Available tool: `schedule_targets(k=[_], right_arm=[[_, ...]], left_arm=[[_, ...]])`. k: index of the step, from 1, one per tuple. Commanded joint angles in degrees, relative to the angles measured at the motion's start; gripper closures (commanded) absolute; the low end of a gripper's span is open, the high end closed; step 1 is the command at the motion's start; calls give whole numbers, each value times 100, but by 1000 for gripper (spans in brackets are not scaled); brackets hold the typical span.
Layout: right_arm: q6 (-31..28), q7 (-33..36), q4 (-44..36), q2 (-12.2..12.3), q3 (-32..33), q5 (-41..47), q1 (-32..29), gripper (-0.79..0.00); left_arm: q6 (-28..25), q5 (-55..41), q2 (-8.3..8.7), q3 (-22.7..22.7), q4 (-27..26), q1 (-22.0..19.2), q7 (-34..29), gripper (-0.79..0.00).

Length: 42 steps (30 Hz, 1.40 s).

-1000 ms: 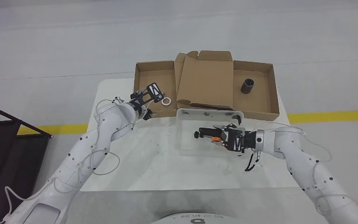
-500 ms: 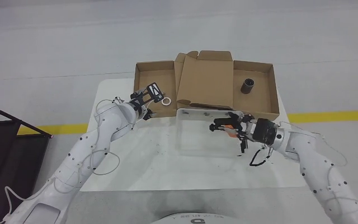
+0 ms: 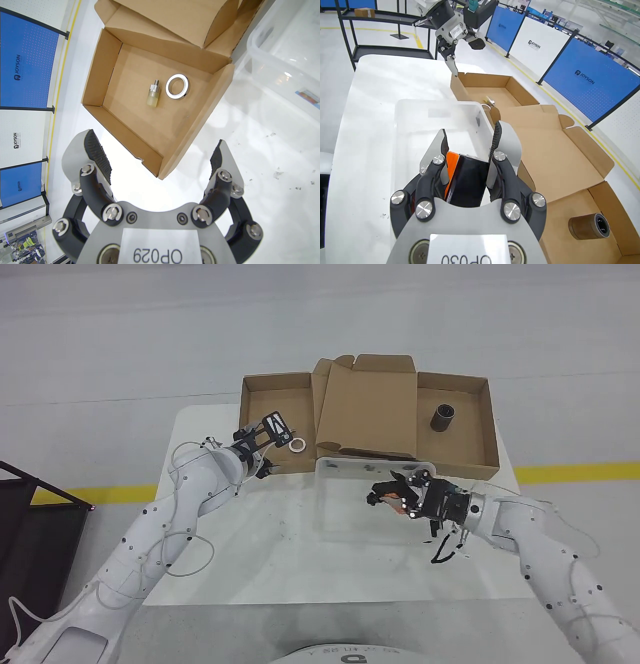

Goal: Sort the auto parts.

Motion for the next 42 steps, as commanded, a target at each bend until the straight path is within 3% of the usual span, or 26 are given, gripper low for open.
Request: schedule_targets(k=[1, 3, 4, 5, 7, 8, 9, 10, 16, 34, 37, 38, 42], right_arm=[[79, 294, -10, -24, -140, -104, 71, 0], [84, 723, -24, -41, -295, -331, 156, 0], [106, 954, -42, -54, -374, -406, 190, -40], [71, 1166, -61, -65, -465, -478, 225, -222], [84, 1524, -59, -89, -592, -549, 295, -351], [98, 1694, -64, -101, -650, -585, 324, -489], [119, 1821, -70, -112, -693, -587, 348, -680], [146, 1940, -62, -121, -721, -581, 363, -785], [197, 2211, -131, -131, -697, -484, 343, -785], [316, 1872, -413, -90, -450, -463, 91, -785], [532, 2227, -481, -117, -538, -529, 89, -785], [527, 2360, -511, -132, -589, -484, 136, -662], [547, 2882, -508, -220, -883, -304, 445, -711]], left_arm=[[0, 0, 0, 0, 0, 0, 0, -785], [0, 0, 0, 0, 0, 0, 0, -785], [0, 0, 0, 0, 0, 0, 0, -785], [0, 0, 0, 0, 0, 0, 0, -785], [0, 0, 0, 0, 0, 0, 0, -785], [0, 0, 0, 0, 0, 0, 0, -785], [0, 0, 0, 0, 0, 0, 0, -785], [0, 0, 0, 0, 0, 0, 0, -785], [0, 0, 0, 0, 0, 0, 0, -785], [0, 0, 0, 0, 0, 0, 0, -785], [0, 0, 0, 0, 0, 0, 0, -785], [0, 0, 0, 0, 0, 0, 0, -785], [0, 0, 0, 0, 0, 0, 0, -785]])
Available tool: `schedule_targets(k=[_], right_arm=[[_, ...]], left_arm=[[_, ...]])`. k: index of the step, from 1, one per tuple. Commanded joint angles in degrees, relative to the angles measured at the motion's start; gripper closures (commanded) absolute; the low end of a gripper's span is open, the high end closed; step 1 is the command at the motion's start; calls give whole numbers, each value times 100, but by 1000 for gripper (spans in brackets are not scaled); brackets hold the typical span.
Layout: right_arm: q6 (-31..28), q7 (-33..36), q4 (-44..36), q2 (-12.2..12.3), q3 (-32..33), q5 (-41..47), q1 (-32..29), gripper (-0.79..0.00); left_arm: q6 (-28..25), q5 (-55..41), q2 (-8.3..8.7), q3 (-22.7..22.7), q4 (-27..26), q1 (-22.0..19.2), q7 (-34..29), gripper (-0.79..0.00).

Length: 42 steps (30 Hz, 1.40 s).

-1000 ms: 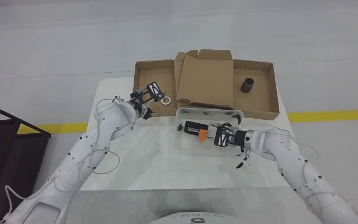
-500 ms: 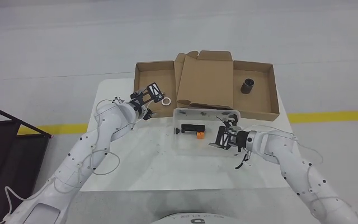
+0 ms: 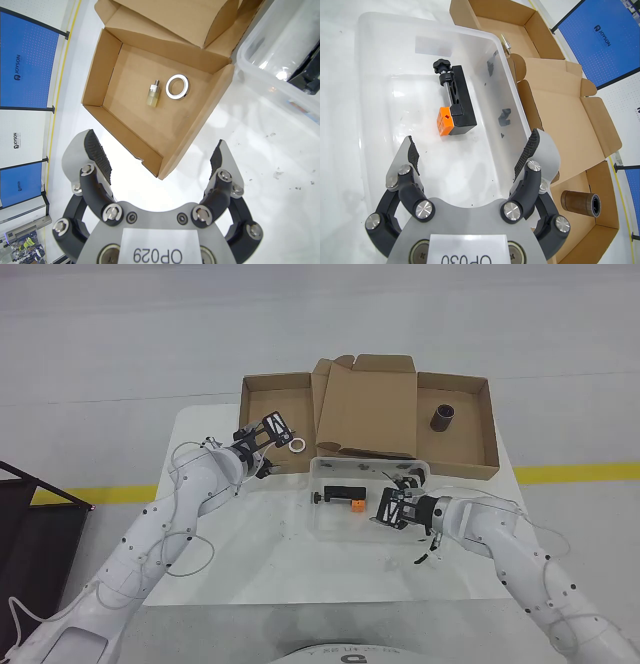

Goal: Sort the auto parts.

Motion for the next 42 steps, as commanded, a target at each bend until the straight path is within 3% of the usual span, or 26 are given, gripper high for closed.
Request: schedule_targets(k=[1, 6, 9, 23, 32, 35, 38, 42], right_arm=[[-33, 211, 52, -42, -147, 79, 175, -708], [-260, 715, 273, -180, -652, 247, 684, -720], [-200, 1026, 439, -270, -943, 251, 924, -785], [-48, 1721, 1015, -565, -1592, 610, 1581, -785], [-100, 1945, 1257, -672, -1781, 759, 1784, -711], [-106, 1973, 1303, -694, -1810, 776, 1817, -656], [-106, 2018, 1333, -713, -1840, 779, 1841, -548], [-96, 2088, 1389, -743, -1883, 787, 1883, -505]], left_arm=[[0, 0, 0, 0, 0, 0, 0, -785], [0, 0, 0, 0, 0, 0, 0, -785], [0, 0, 0, 0, 0, 0, 0, -785], [0, 0, 0, 0, 0, 0, 0, -785], [0, 0, 0, 0, 0, 0, 0, -785], [0, 0, 0, 0, 0, 0, 0, -785], [0, 0, 0, 0, 0, 0, 0, -785], [0, 0, 0, 0, 0, 0, 0, -785]])
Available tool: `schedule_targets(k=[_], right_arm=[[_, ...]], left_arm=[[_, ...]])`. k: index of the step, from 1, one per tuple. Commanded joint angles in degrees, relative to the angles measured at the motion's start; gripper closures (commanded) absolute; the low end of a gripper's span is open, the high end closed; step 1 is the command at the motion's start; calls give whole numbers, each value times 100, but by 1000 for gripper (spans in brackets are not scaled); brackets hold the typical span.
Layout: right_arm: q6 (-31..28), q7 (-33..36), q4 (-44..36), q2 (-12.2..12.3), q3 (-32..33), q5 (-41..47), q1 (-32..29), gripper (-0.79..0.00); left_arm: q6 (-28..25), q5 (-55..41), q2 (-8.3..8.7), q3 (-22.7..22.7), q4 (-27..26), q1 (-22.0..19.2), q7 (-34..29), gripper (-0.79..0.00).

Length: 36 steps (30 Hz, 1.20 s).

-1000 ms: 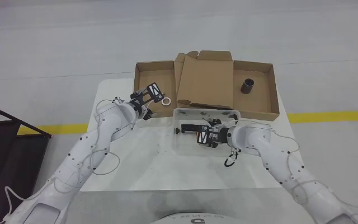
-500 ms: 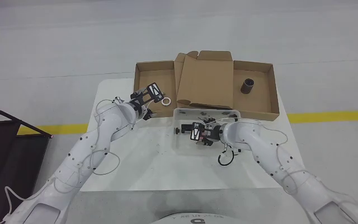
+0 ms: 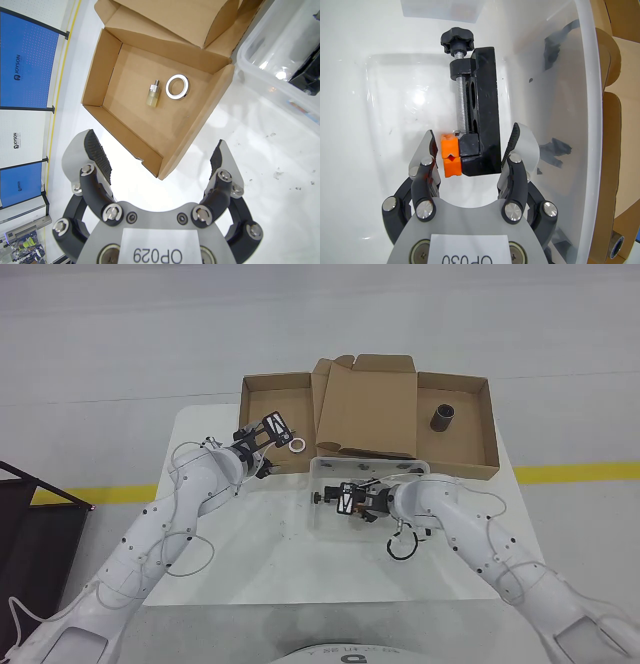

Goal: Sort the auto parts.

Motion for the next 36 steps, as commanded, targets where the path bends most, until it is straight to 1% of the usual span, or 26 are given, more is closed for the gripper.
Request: schedule_targets(k=[1, 3, 4, 5, 7, 10, 14, 19, 22, 25, 29, 33, 36], right_arm=[[-7, 21, 31, -12, -17, 5, 21, -416], [-3, 35, 66, -23, -24, 9, 36, -323], [2, 39, 84, -25, -17, 16, 40, -262], [2, 35, 94, -26, -5, 24, 39, -222], [-21, 4, 104, -18, 37, 49, 18, 0], [-254, -180, 103, 24, 156, 120, -47, 0], [-666, -606, 38, 138, 451, 152, -229, 0], [-1080, -1278, -169, 342, 1018, 50, -651, 0], [-1195, -1769, -343, 473, 1424, -124, -986, 0], [-1094, -2410, -569, 595, 1865, -352, -1399, 0], [-642, -3505, -790, 734, 2566, -548, -2039, 0], [-284, -4553, -817, 834, 3186, -666, -2644, 0], [-171, -5136, -784, 873, 3458, -697, -2930, 0]], left_arm=[[0, 0, 0, 0, 0, 0, 0, -785], [0, 0, 0, 0, 0, 0, 0, -785], [0, 0, 0, 0, 0, 0, 0, -785], [0, 0, 0, 0, 0, 0, 0, -785], [0, 0, 0, 0, 0, 0, 0, -785], [0, 0, 0, 0, 0, 0, 0, -785], [0, 0, 0, 0, 0, 0, 0, -785], [0, 0, 0, 0, 0, 0, 0, -785], [0, 0, 0, 0, 0, 0, 0, -785], [0, 0, 0, 0, 0, 0, 0, -785], [0, 0, 0, 0, 0, 0, 0, -785], [0, 0, 0, 0, 0, 0, 0, -785], [0, 0, 0, 0, 0, 0, 0, -785]])
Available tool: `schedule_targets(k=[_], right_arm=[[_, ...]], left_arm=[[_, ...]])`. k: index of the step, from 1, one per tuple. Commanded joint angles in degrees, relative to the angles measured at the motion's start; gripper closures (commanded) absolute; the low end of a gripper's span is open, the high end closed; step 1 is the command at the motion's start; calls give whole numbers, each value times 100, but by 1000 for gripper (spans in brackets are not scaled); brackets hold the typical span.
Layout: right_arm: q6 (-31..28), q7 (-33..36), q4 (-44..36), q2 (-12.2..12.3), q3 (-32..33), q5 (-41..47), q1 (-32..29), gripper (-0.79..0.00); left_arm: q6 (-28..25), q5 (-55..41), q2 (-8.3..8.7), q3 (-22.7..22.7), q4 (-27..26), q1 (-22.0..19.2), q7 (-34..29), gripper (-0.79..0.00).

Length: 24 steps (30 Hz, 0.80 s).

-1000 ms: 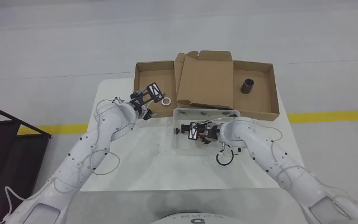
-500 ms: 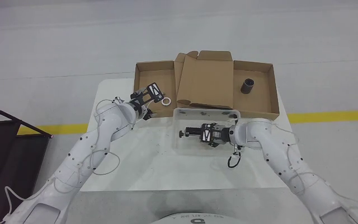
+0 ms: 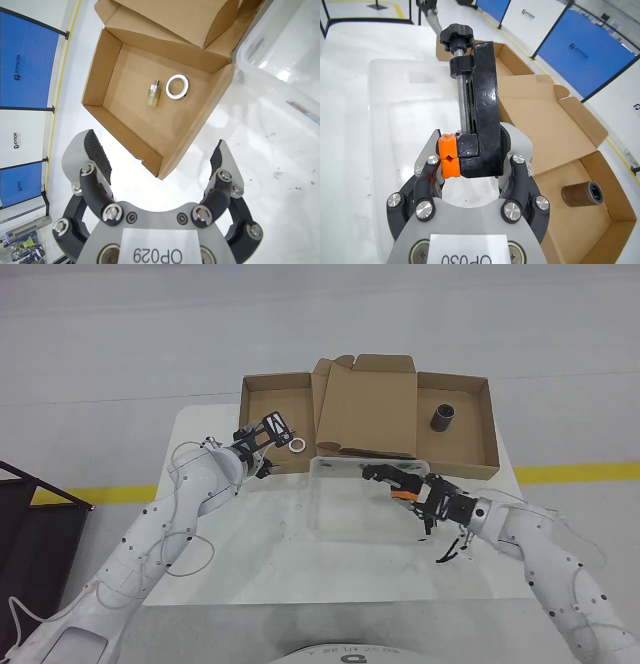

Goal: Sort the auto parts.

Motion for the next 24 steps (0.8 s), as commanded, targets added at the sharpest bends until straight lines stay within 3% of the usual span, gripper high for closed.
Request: schedule_targets(k=[1, 7, 10, 20, 24], right_arm=[[96, -294, 21, 13, 130, -14, -137, 0], [469, -918, 104, 13, 412, 251, -452, 0], [384, -1158, 60, 18, 443, 228, -509, 0], [422, -1110, 75, 12, 429, 268, -506, 0], [708, -631, 386, -46, 449, 966, -370, 0]], left_arm=[[0, 0, 0, 0, 0, 0, 0, -785], [0, 0, 0, 0, 0, 0, 0, -785], [0, 0, 0, 0, 0, 0, 0, -785], [0, 0, 0, 0, 0, 0, 0, -785], [0, 0, 0, 0, 0, 0, 0, -785]])
